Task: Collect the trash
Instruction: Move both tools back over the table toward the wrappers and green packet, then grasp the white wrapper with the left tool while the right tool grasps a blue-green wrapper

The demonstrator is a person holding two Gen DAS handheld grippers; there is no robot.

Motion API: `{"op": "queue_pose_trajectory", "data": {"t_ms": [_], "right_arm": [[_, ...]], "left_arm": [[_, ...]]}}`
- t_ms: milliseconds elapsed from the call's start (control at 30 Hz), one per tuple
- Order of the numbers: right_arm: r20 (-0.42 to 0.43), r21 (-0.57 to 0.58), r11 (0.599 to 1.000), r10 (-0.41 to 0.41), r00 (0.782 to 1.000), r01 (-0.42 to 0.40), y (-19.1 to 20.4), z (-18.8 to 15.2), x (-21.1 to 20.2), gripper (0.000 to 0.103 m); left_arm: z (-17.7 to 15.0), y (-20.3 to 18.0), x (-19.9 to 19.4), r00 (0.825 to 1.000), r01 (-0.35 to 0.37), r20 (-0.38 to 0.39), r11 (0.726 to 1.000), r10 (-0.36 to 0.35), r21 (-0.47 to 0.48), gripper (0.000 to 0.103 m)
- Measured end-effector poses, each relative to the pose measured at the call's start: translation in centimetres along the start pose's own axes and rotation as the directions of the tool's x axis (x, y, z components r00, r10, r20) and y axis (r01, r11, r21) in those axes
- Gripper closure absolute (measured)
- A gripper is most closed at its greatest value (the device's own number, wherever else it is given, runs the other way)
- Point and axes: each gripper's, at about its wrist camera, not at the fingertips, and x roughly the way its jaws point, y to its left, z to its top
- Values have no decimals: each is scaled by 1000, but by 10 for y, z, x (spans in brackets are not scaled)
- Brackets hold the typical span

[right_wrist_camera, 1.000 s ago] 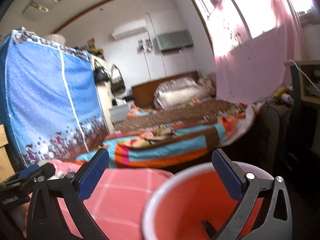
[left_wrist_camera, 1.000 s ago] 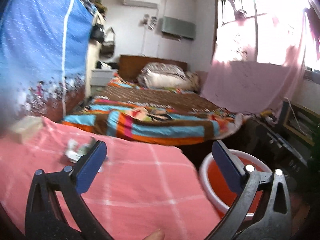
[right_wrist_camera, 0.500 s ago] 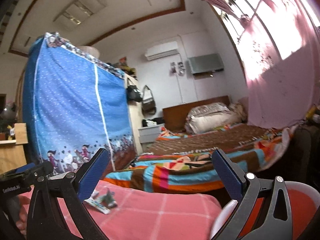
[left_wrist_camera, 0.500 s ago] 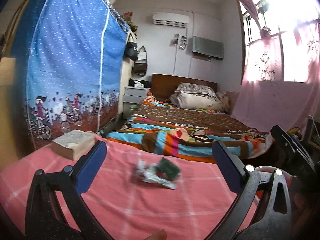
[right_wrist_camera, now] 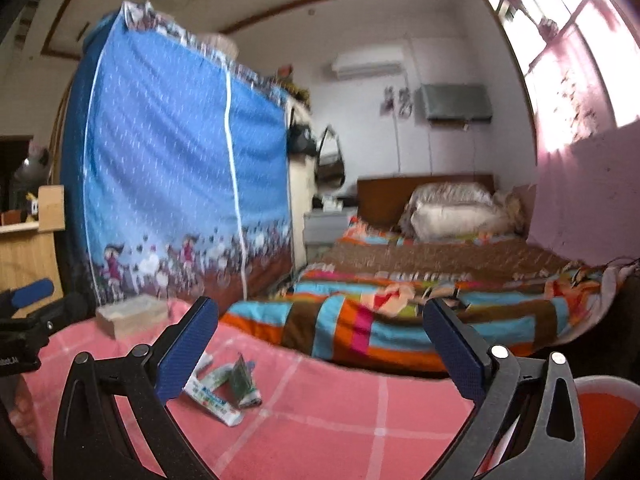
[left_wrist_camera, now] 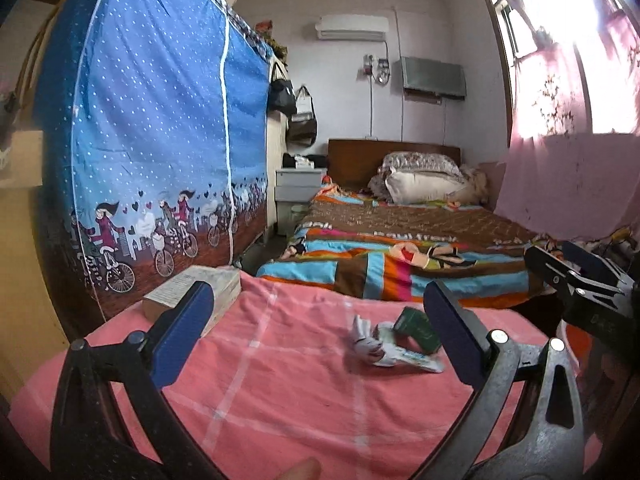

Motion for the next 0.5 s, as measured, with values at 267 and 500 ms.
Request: {"op": "queue_pose_trajectory", "data": {"t_ms": [267, 500], "right_arm": [[-206, -27, 995, 86, 975, -94, 16, -13, 40, 34], [-441, -20, 975, 190, 877, -221, 37, -32, 86, 61]], "left_arm": [[-9, 6, 46, 972, 86, -218, 996, -90, -25, 20], [-23, 9, 87, 876, 189, -416, 968, -242, -165, 46]]}}
